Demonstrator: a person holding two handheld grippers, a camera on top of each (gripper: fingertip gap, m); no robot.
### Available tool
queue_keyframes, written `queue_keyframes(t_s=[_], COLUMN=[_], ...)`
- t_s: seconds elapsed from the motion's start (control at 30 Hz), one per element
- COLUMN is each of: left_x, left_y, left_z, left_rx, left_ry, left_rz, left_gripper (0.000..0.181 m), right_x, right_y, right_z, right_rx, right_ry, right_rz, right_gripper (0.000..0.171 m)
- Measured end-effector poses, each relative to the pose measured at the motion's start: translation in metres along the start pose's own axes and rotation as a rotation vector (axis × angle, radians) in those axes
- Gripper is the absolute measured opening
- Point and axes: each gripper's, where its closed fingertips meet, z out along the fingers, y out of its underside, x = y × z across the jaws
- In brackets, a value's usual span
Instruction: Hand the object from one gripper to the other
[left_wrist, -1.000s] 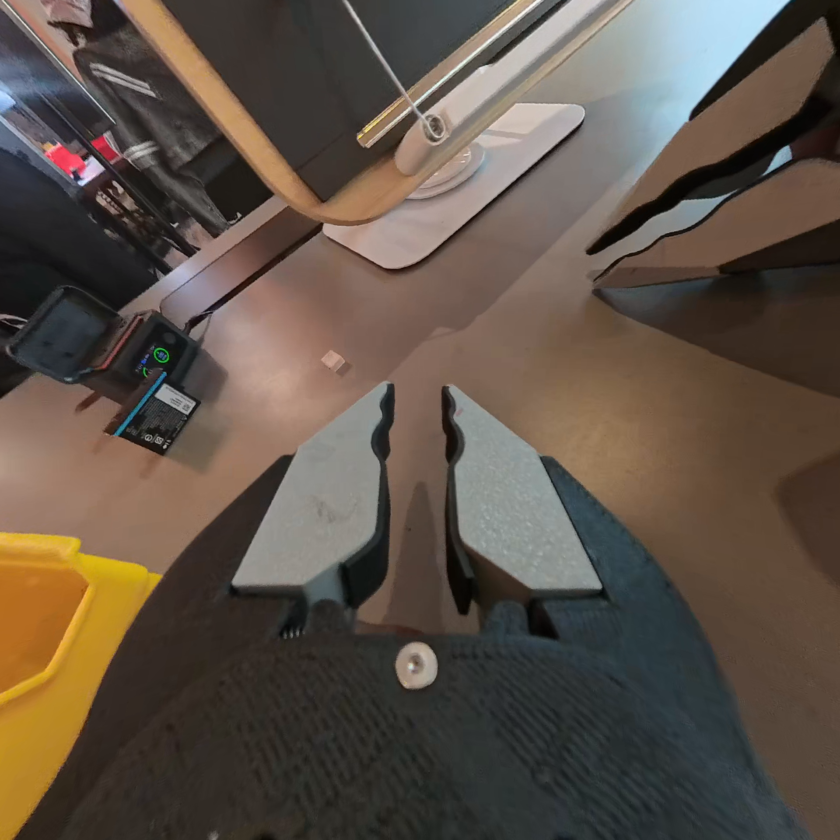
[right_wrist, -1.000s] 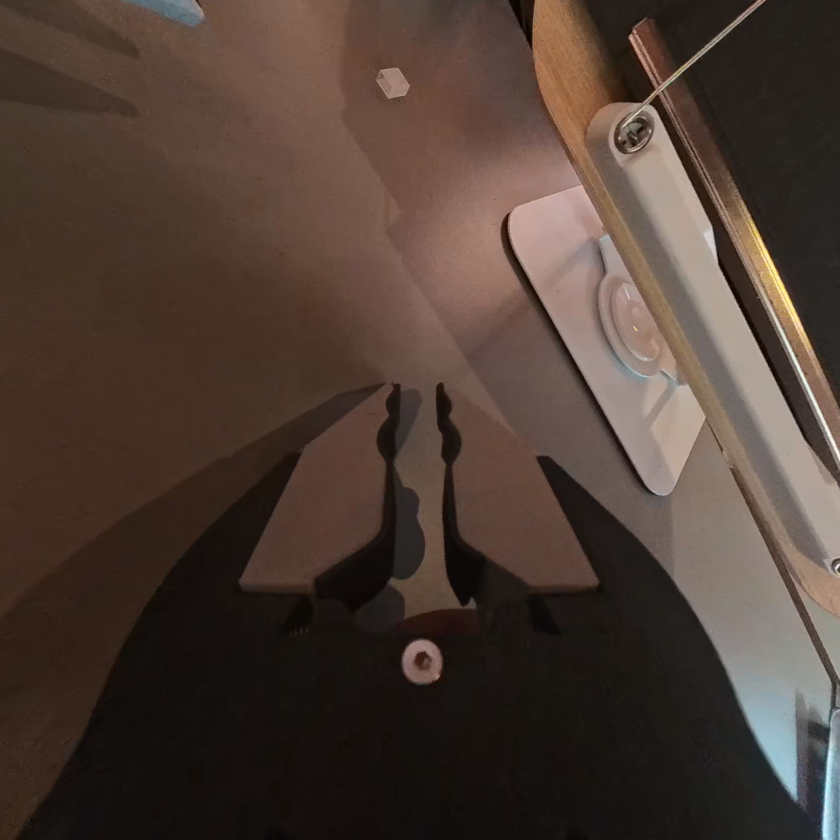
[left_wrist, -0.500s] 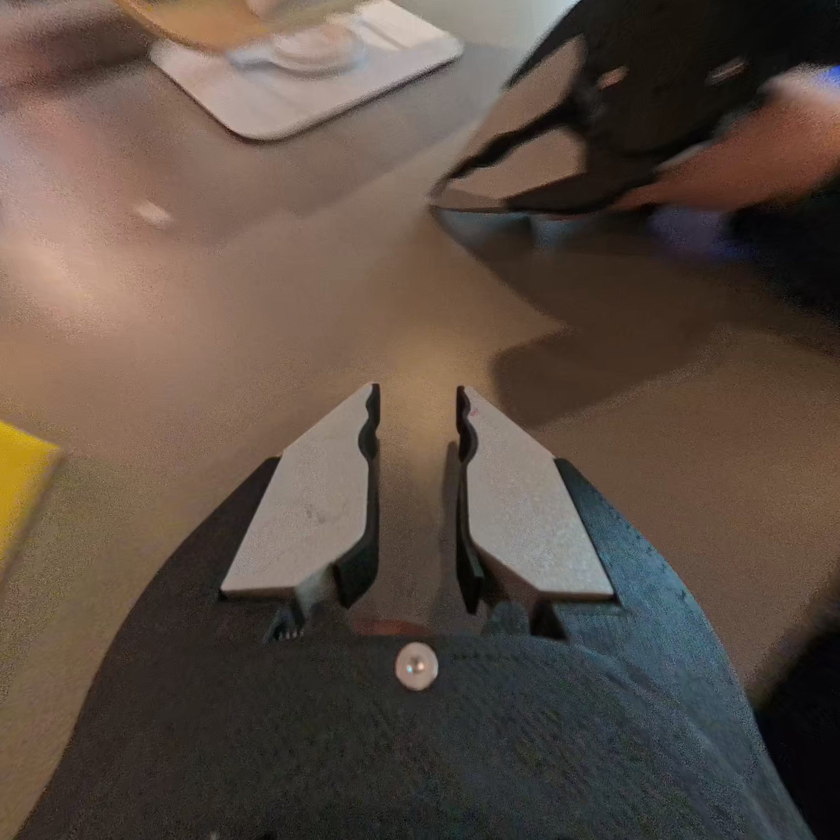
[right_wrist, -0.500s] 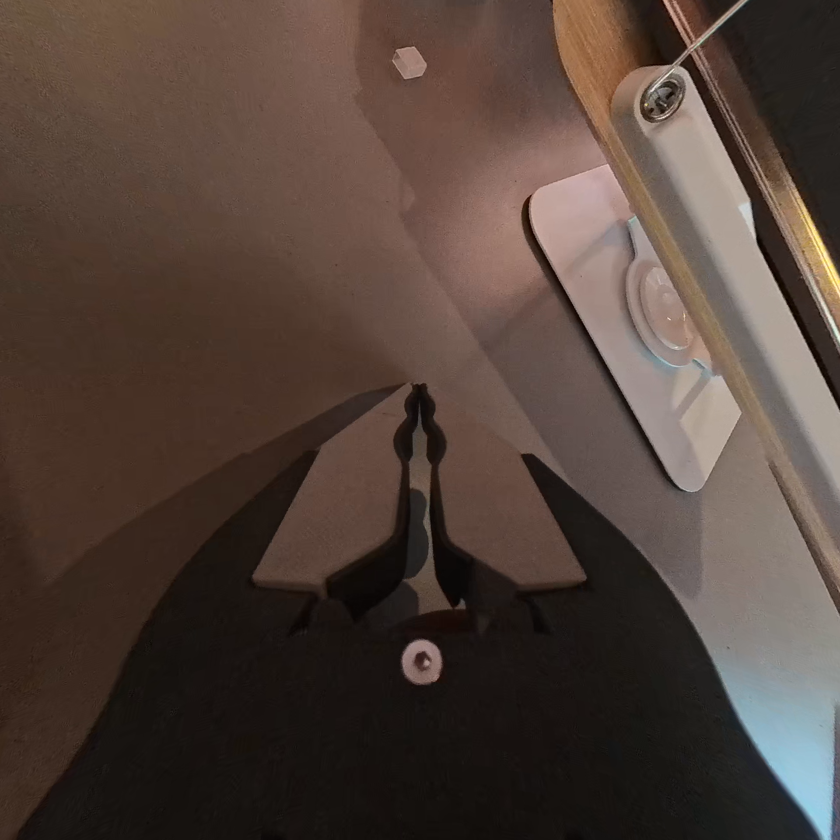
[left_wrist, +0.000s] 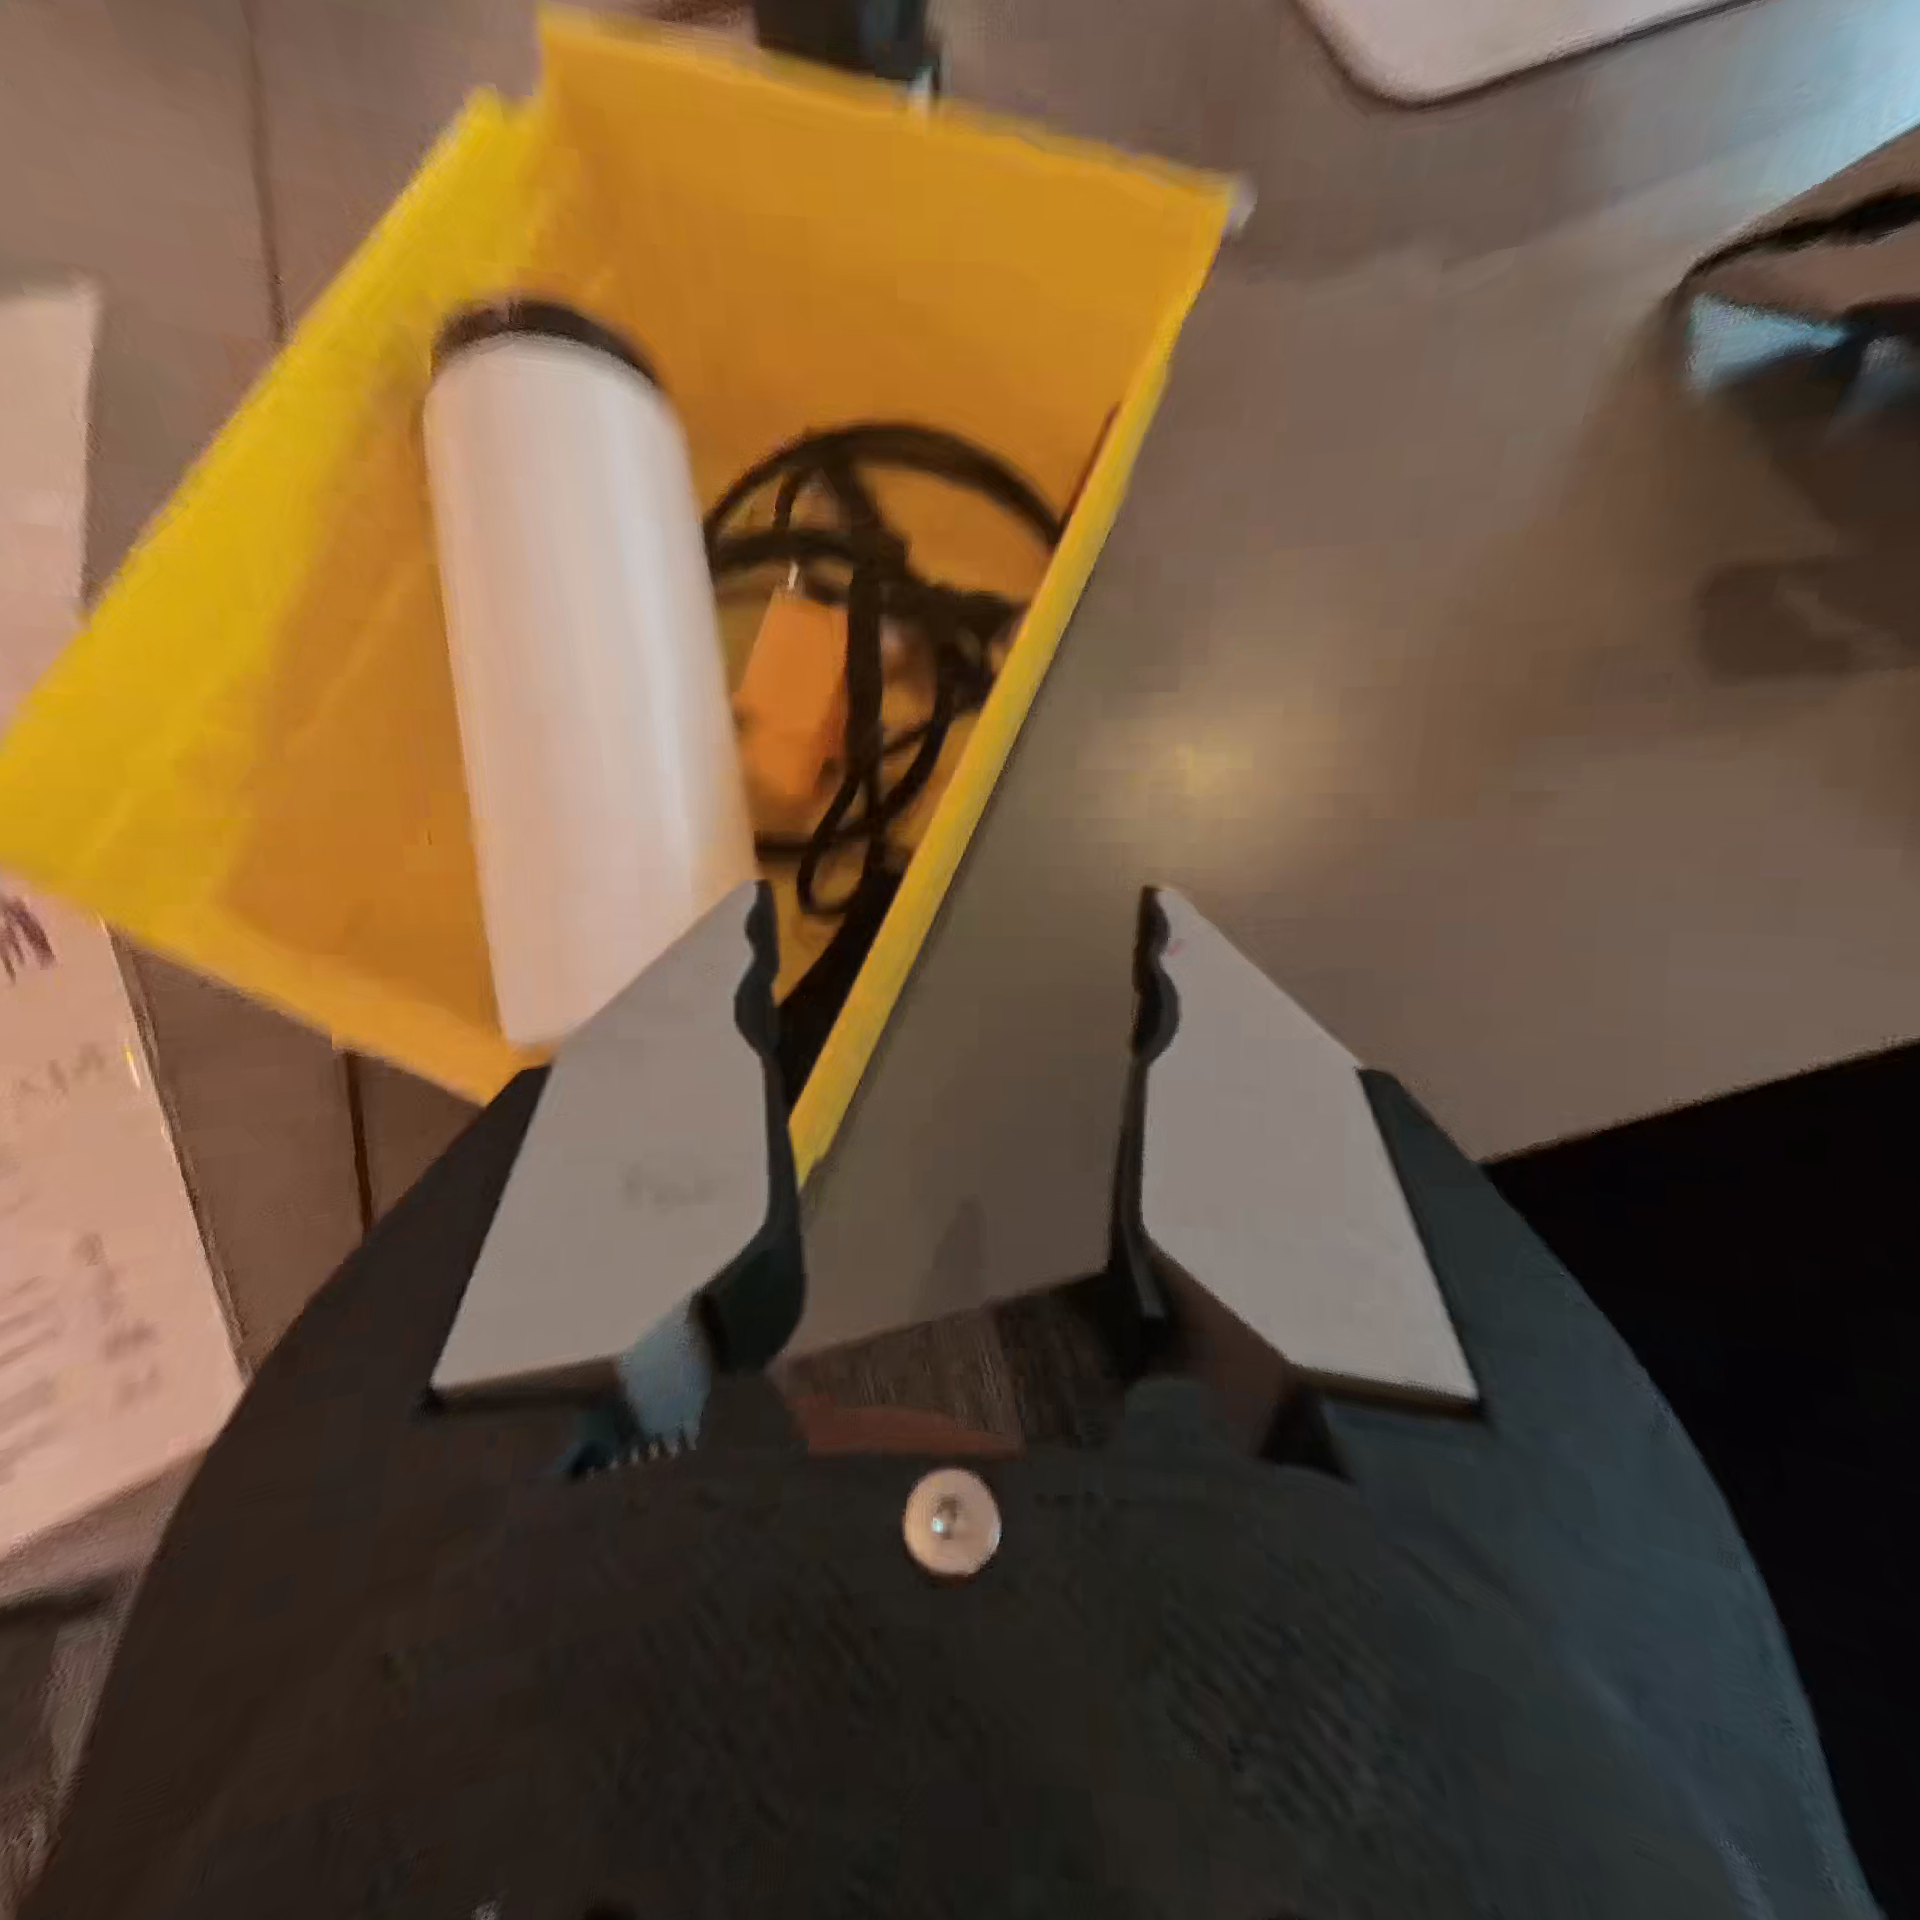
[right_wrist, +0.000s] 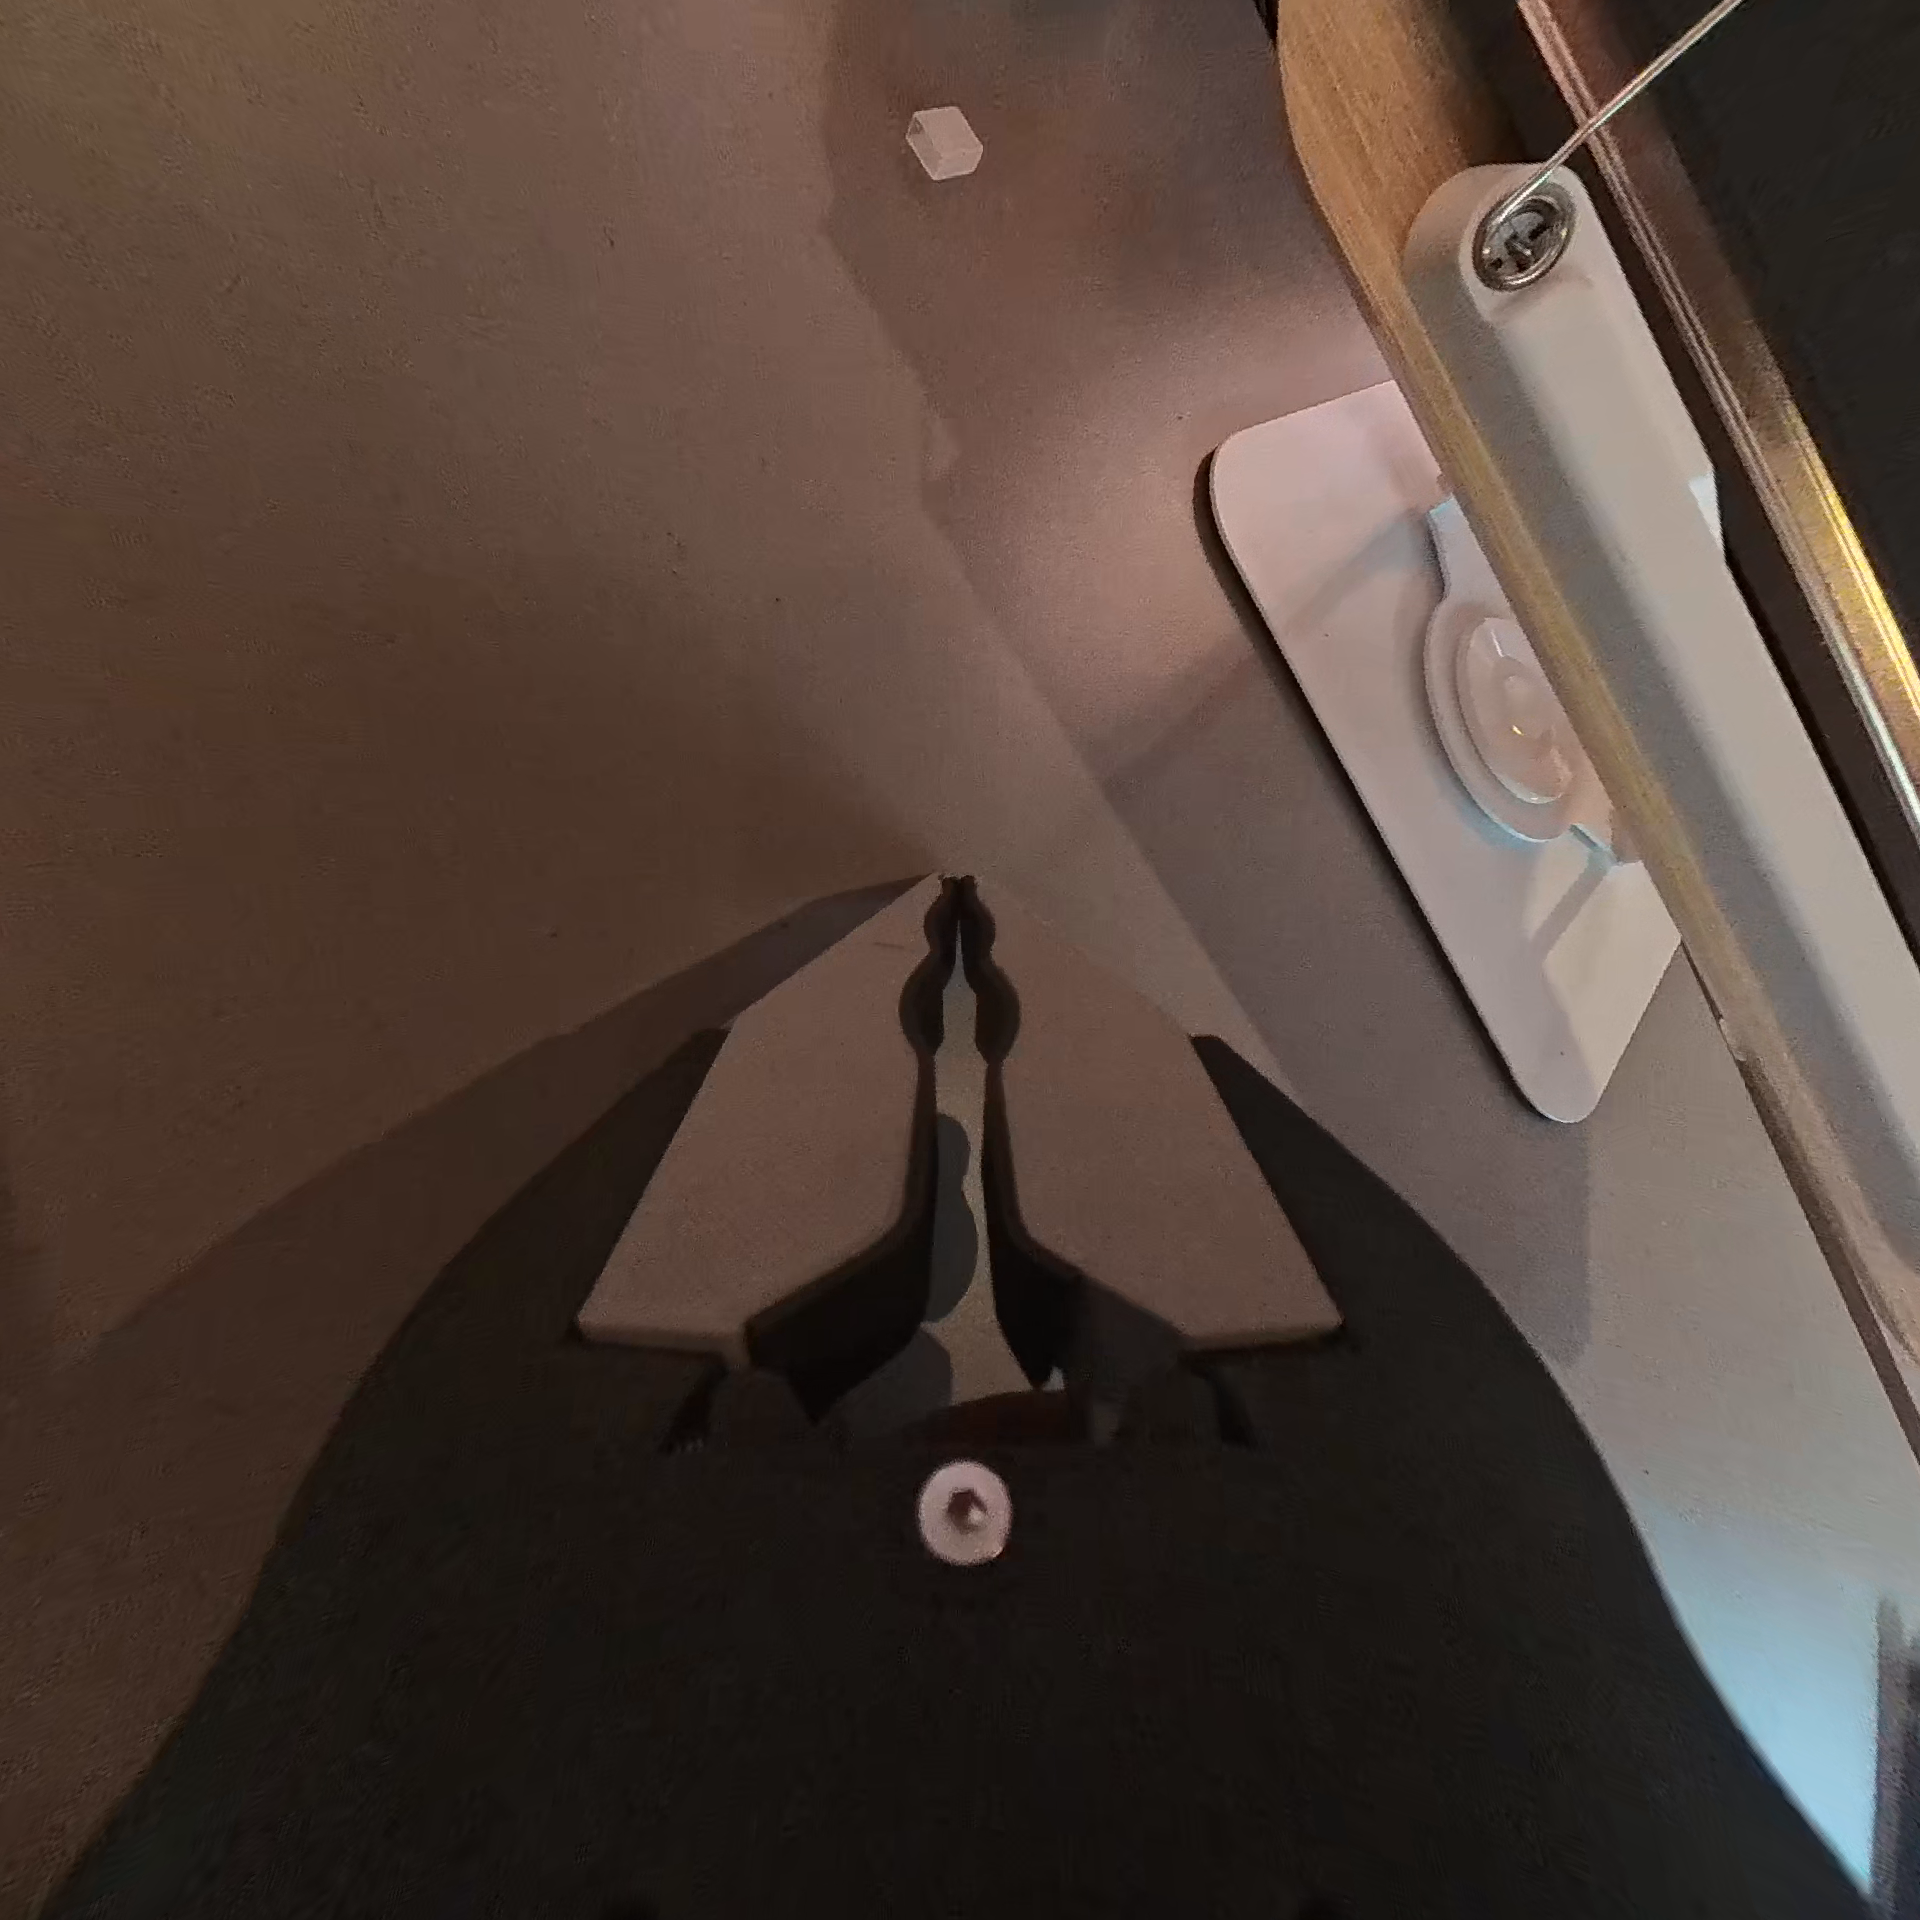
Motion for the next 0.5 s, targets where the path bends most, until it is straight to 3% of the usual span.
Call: queue_keyframes(t_s=[0.07, 0.17, 0.2, 0.27, 0.4, 0.5], left_x=[-0.015, -0.021, -0.021, -0.006, 0.076, 0.091], left_y=[0.027, 0.056, 0.061, 0.057, 0.044, 0.033], left_z=[0.005, 0.023, 0.03, 0.035, 0.024, 0.016], left_rx=[-0.087, -0.134, -0.133, -0.088, -0.01, 0.071], left_ry=[0.047, 0.08, 0.054, 0.047, 0.272, 0.256], left_rz=[-0.072, -0.092, -0.077, -0.046, 0.02, 0.062], left_gripper=[0.072, 0.029, 0.027, 0.04, 0.069, 0.061], right_x=[0.0, 0.002, 0.002, 0.004, 0.005, 0.004], right_y=[0.0, 0.002, 0.003, 0.004, 0.006, 0.006], right_z=[0.0, -0.001, -0.001, -0.001, -0.003, -0.003], right_rx=[-0.002, -0.007, -0.01, -0.015, -0.018, -0.017], right_ry=[-0.006, -0.013, -0.01, 0.002, 0.016, 0.003], right_rz=[0.013, 0.043, 0.049, 0.048, 0.04, 0.048], right_gripper=[0.0, 0.0, 0.0, 0.0, 0.0, 0.0])
